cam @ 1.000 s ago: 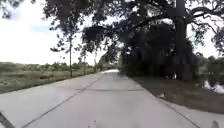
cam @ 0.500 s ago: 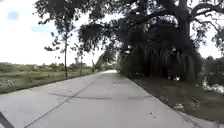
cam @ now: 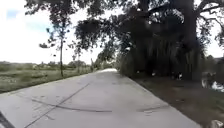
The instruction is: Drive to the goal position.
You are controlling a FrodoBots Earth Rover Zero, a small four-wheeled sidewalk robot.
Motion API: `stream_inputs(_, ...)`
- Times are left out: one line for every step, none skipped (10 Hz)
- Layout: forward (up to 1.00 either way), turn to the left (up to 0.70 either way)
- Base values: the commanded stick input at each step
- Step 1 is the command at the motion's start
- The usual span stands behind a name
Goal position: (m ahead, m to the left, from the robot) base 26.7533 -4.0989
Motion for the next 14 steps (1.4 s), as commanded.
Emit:
stream_inputs(1.00,0.00)
stream_inputs(1.00,0.00)
stream_inputs(1.00,0.00)
stream_inputs(1.00,0.00)
stream_inputs(1.00,0.00)
stream_inputs(1.00,0.00)
stream_inputs(1.00,0.00)
stream_inputs(1.00,0.00)
stream_inputs(1.00,0.00)
stream_inputs(1.00,0.00)
stream_inputs(1.00,0.00)
stream_inputs(1.00,0.00)
stream_inputs(1.00,0.08)
stream_inputs(1.00,0.23)
